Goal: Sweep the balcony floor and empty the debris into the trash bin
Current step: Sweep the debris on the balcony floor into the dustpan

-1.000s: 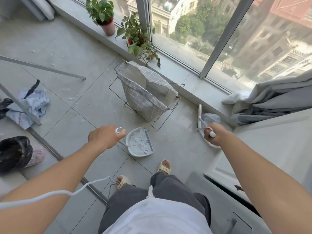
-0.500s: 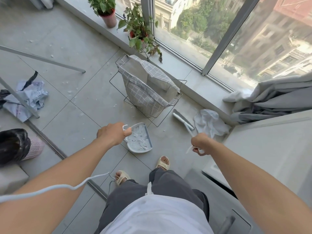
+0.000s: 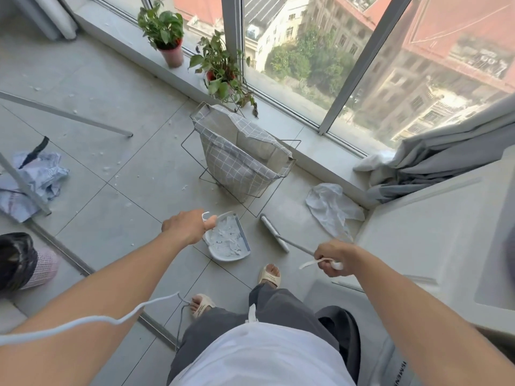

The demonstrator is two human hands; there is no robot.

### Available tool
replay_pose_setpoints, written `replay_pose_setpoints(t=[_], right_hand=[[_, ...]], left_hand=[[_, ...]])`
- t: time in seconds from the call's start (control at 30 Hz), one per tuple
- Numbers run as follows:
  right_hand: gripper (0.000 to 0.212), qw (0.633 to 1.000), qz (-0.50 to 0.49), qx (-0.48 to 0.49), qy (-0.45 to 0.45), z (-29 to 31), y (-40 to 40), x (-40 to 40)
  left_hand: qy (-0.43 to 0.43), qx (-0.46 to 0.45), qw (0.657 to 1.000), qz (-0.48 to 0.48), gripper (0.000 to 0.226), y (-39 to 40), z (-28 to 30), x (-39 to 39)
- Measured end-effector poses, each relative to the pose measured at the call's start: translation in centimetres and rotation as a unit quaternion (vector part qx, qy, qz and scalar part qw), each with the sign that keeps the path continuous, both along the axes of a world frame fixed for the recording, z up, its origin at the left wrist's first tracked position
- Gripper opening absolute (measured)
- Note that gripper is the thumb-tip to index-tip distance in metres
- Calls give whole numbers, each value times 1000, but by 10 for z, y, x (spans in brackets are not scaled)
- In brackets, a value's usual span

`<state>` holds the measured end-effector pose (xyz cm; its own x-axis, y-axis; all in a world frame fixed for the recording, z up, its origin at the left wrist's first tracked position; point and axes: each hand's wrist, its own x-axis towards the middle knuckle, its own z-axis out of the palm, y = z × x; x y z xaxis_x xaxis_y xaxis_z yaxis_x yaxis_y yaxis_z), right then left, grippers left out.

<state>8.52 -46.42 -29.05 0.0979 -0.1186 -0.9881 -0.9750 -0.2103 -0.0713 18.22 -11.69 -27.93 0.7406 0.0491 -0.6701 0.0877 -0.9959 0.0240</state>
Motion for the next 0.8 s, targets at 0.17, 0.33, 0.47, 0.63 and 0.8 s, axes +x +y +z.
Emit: replay_pose_setpoints(t=[0.17, 0.33, 0.47, 0.63, 0.8], right_hand=[[10, 972, -194, 126, 31, 11, -7, -31], [30, 923, -344, 171, 10, 19, 4, -52], [17, 941, -311, 136, 4, 17, 49, -53], [19, 984, -178, 30, -1, -16, 103, -49], [21, 990, -138, 14, -4, -27, 115, -43]], left_hand=[[-3, -17, 1000, 9, 55, 32, 5, -10], [0, -26, 1000, 15, 57, 55, 7, -22], [-8, -35, 999, 20, 59, 66, 9, -41], [-31, -47, 998, 13, 60, 81, 12, -62], [-78, -63, 994, 38, 52, 99, 16, -72]])
